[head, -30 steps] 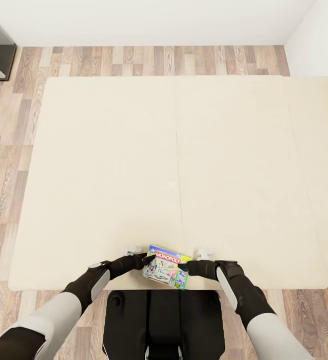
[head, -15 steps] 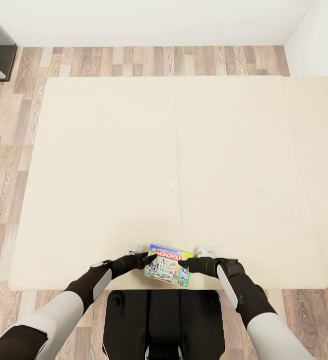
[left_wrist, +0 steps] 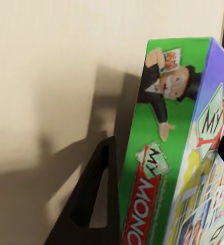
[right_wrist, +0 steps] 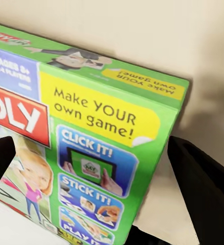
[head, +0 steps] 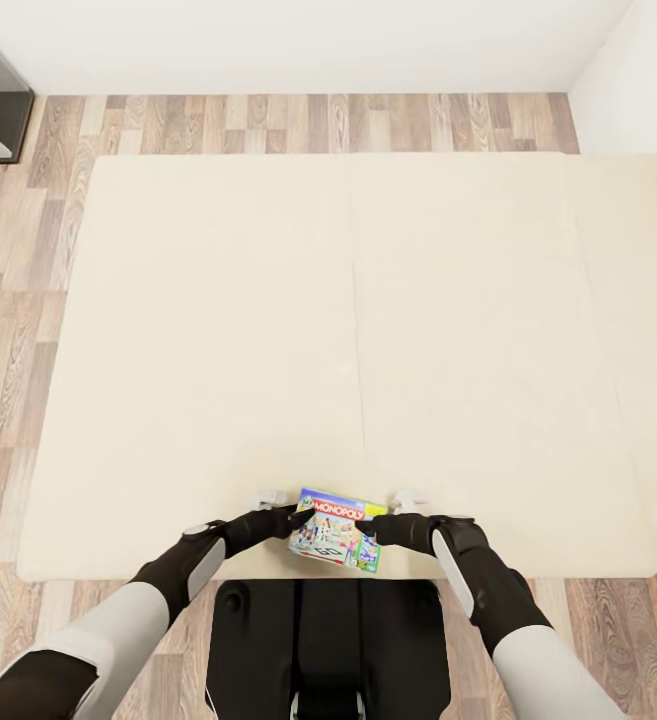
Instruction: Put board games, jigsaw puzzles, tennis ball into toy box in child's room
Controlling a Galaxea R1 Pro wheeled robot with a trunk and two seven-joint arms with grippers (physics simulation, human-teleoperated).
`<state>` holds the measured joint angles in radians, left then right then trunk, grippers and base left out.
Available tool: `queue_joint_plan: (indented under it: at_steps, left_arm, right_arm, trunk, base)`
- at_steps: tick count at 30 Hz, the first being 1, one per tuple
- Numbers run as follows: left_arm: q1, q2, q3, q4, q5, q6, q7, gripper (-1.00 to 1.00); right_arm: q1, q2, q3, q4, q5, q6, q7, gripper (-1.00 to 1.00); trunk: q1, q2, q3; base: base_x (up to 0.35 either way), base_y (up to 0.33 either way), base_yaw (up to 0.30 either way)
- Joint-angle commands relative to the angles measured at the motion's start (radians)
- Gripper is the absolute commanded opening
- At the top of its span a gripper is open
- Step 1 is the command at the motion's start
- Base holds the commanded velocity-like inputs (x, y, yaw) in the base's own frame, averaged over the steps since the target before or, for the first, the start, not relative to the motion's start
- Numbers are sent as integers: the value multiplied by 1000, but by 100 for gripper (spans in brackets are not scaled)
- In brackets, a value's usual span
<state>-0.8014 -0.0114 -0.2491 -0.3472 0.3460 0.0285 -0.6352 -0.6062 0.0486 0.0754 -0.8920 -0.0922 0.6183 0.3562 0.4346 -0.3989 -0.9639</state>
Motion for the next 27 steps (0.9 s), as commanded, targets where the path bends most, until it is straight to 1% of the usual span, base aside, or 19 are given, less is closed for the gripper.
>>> queue_joint_plan:
  at_steps: [1, 27]
  left_arm:
    - [0, -12, -13, 1, 6, 3, 0, 100]
    - [1, -12, -12, 1, 17, -10, -10, 100]
  right_arm:
    - [0, 2, 2, -1, -45, 9, 0, 100]
    - [0, 5, 4, 0, -42, 9, -1, 100]
  trunk:
    - [15, -1, -1]
    - [15, -1, -1]
  base:
    - [0, 0, 0]
    - [0, 0, 0]
